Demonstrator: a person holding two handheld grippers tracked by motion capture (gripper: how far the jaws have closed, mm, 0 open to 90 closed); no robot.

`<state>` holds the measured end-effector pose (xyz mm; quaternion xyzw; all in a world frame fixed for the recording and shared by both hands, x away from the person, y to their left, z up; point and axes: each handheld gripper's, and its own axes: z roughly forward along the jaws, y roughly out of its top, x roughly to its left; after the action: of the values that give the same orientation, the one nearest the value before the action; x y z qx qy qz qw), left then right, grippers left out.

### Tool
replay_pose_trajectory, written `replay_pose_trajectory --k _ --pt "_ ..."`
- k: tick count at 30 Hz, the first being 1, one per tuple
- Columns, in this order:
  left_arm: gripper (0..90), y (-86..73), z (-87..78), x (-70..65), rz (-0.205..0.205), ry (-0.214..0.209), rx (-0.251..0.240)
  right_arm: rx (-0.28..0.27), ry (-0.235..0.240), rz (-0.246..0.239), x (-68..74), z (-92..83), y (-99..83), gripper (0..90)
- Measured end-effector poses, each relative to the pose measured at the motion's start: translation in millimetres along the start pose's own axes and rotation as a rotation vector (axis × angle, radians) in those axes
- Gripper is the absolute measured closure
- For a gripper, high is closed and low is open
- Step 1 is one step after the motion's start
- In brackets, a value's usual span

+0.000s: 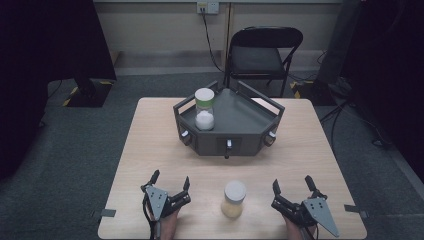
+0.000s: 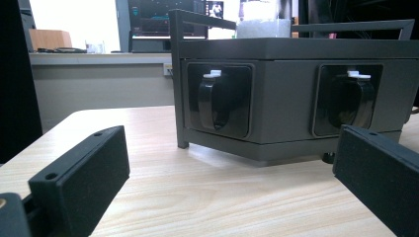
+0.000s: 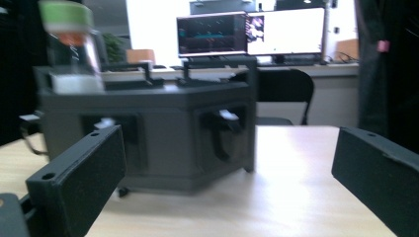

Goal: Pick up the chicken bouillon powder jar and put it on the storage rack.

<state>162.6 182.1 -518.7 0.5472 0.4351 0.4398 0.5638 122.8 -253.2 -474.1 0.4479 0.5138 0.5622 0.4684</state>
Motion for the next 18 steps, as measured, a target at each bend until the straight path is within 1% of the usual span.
replay_pose_trajectory --k 2,5,6,11,14,16,18 --pt "0.2 0.0 0.0 0.1 0.000 -0.001 0.000 -0.015 0.029 0.001 3.0 -0.4 6.4 0.0" --pt "0.3 0.0 0.0 0.0 0.000 0.000 0.000 -0.029 0.095 0.016 6.4 -1.4 15.8 0.0" --pt "0.3 0.0 0.0 -0.2 0.000 0.002 0.000 -0.046 0.123 0.014 9.8 -2.6 18.0 0.0" --pt "0.3 0.0 -0.1 -0.6 0.000 0.004 0.000 -0.077 0.211 -0.012 26.2 -1.9 25.9 0.0" --pt "0.3 0.0 -0.3 -1.0 0.001 0.008 0.000 -0.068 0.256 -0.013 33.2 2.5 26.9 0.0" --pt "0.3 0.1 -0.3 -1.1 0.001 0.008 0.000 -0.049 0.280 -0.014 37.5 5.8 25.8 0.0" --pt "0.3 0.1 -0.3 -1.0 0.001 0.008 0.000 -0.030 0.299 -0.005 41.0 8.7 22.8 0.0"
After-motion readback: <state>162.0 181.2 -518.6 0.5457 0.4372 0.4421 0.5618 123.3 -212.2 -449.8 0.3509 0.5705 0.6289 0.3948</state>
